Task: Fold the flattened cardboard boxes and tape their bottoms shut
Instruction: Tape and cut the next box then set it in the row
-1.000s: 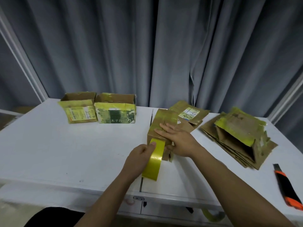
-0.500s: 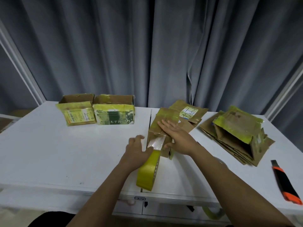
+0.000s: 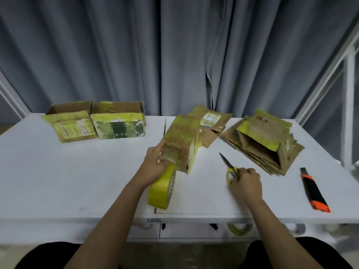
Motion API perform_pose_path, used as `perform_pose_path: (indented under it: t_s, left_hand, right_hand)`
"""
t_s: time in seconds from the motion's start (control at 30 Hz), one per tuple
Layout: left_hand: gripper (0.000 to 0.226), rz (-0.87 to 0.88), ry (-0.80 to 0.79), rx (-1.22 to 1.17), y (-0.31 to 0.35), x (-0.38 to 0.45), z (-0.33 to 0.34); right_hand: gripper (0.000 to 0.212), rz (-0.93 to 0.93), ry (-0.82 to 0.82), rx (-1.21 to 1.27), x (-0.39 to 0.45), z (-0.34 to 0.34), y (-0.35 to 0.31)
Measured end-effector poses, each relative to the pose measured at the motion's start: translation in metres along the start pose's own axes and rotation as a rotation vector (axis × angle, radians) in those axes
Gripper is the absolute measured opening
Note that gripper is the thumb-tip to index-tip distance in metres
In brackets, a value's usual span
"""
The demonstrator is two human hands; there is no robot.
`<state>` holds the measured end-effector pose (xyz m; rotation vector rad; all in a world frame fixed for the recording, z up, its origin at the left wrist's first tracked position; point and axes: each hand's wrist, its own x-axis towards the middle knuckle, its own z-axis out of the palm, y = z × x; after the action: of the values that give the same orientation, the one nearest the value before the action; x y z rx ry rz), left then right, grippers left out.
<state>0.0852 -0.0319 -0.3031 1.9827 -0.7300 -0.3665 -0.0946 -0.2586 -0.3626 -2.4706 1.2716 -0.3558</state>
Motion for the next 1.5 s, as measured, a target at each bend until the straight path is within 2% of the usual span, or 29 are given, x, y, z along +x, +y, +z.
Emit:
perform_pose_path:
  t_s: [0.13,0.27,0.37,0.43,0.5,0.57,0.63,0.77,0.87,1.07,1.17,1.23,1.3,1.37,1.43,1.5]
  left_hand:
    - [0.067,0.004,-0.008,0.032,0.000,-0.002,0.000]
    - [0.066,-0.035,-0.025,0.030,-0.001,-0.003,-0.001]
    - [0.066,-0.054,-0.030,0.015,0.000,-0.003,-0.001]
    - [0.068,-0.060,-0.029,-0.005,0.001,-0.003,0.000]
    - [0.069,-0.066,-0.026,-0.031,0.002,-0.003,0.000]
    - [0.069,-0.067,-0.024,-0.056,0.003,-0.003,0.000]
    - [0.068,-0.068,-0.023,-0.089,0.005,-0.005,0.000]
    - [0.071,-0.085,-0.042,-0.116,0.008,-0.007,-0.002]
    - [0.072,-0.096,-0.074,-0.124,0.011,-0.009,-0.003]
    - [0.072,-0.118,-0.111,-0.160,0.009,-0.011,-0.006]
    - [0.071,-0.119,-0.112,-0.176,0.008,-0.011,-0.006]
    - [0.071,-0.121,-0.103,-0.189,0.006,-0.011,-0.005]
    - [0.071,-0.119,-0.104,-0.186,0.005,-0.012,-0.004]
    - [0.071,-0.117,-0.103,-0.187,0.004,-0.013,-0.004]
    - [0.071,-0.110,-0.101,-0.180,0.005,-0.014,-0.004]
    - [0.071,-0.100,-0.106,-0.166,0.006,-0.015,-0.004]
  right_hand:
    - [0.034,-0.011,-0.067,-0.026,0.006,0.000,-0.002]
    - [0.035,0.001,-0.156,-0.157,0.020,-0.007,-0.009]
    - [0.030,0.002,-0.137,-0.091,0.023,-0.014,-0.012]
    - [0.028,-0.037,-0.081,0.045,0.017,-0.022,-0.014]
    - [0.027,-0.097,-0.079,0.293,0.006,-0.035,-0.021]
    - [0.020,-0.165,-0.146,0.579,-0.006,-0.047,-0.029]
    - [0.017,-0.244,-0.258,0.687,-0.015,-0.053,-0.038]
    - [0.026,-0.358,-0.428,0.561,-0.022,-0.057,-0.053]
    - [0.024,-0.412,-0.504,0.423,-0.020,-0.059,-0.061]
    - [0.043,-0.383,-0.578,0.354,-0.020,-0.069,-0.063]
    - [0.038,-0.379,-0.601,0.307,-0.018,-0.071,-0.059]
    - [0.048,-0.364,-0.617,0.274,-0.017,-0.070,-0.059]
    - [0.057,-0.336,-0.615,0.284,-0.018,-0.071,-0.061]
    - [0.049,-0.311,-0.558,0.338,-0.019,-0.068,-0.065]
    - [0.038,-0.286,-0.413,0.442,-0.016,-0.062,-0.074]
    - [0.036,-0.261,-0.254,0.559,-0.009,-0.053,-0.095]
